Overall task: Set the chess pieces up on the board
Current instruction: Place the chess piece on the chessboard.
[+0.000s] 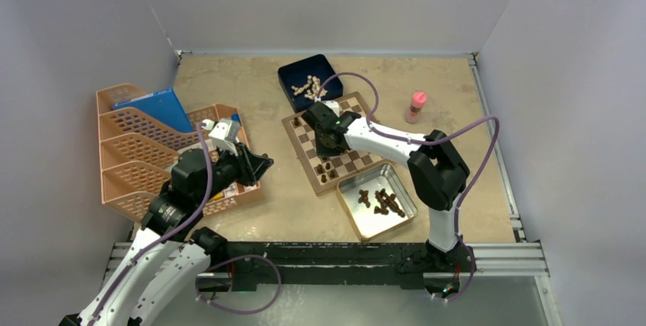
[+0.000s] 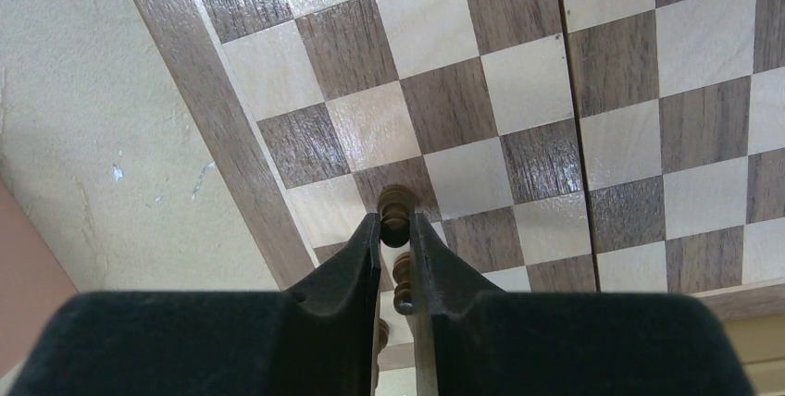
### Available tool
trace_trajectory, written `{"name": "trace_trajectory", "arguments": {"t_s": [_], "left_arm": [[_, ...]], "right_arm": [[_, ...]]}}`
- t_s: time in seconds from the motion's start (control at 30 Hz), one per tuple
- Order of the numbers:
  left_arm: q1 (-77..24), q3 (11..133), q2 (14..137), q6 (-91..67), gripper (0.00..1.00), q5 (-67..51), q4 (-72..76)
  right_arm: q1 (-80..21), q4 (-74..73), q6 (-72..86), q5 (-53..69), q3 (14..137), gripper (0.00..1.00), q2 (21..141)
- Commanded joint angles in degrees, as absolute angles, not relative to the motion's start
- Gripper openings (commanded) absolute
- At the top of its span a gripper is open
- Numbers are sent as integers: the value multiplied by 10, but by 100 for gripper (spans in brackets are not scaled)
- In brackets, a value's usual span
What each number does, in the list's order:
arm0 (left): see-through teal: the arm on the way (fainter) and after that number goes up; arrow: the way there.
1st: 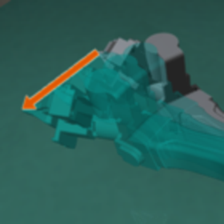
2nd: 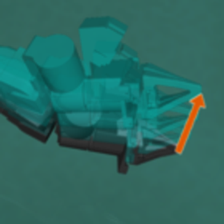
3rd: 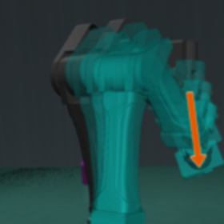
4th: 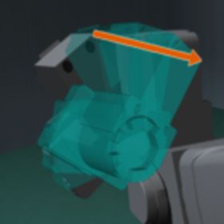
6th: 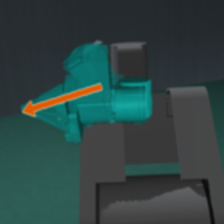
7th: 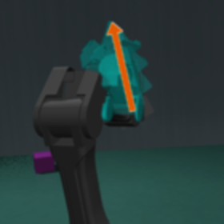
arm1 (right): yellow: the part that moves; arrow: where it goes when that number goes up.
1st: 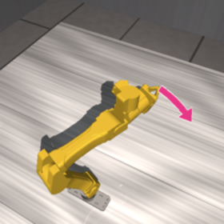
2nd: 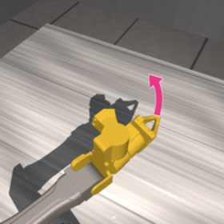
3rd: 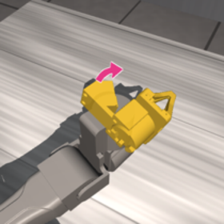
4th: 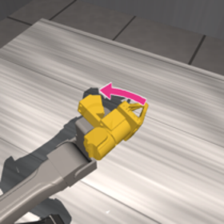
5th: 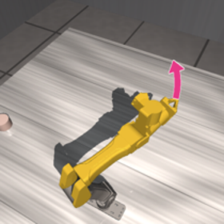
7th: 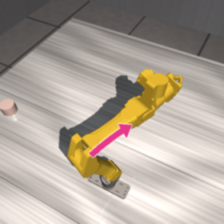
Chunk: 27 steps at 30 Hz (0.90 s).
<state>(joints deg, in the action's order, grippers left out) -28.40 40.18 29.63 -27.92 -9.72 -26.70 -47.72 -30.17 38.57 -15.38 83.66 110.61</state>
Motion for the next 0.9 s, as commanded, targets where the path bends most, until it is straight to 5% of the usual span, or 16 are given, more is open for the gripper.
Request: {"name": "trace_trajectory", "arguments": {"t_s": [0.0, 0.87], "left_arm": [[-281, 418, 296, -283, 10, -91, -250], [-281, 418, 296, -282, 10, -90, -248]], "right_arm": [[-480, -308, 390, -184, 863, 16, 1090], [-487, -304, 387, -165, 856, 16, 1085]]}}
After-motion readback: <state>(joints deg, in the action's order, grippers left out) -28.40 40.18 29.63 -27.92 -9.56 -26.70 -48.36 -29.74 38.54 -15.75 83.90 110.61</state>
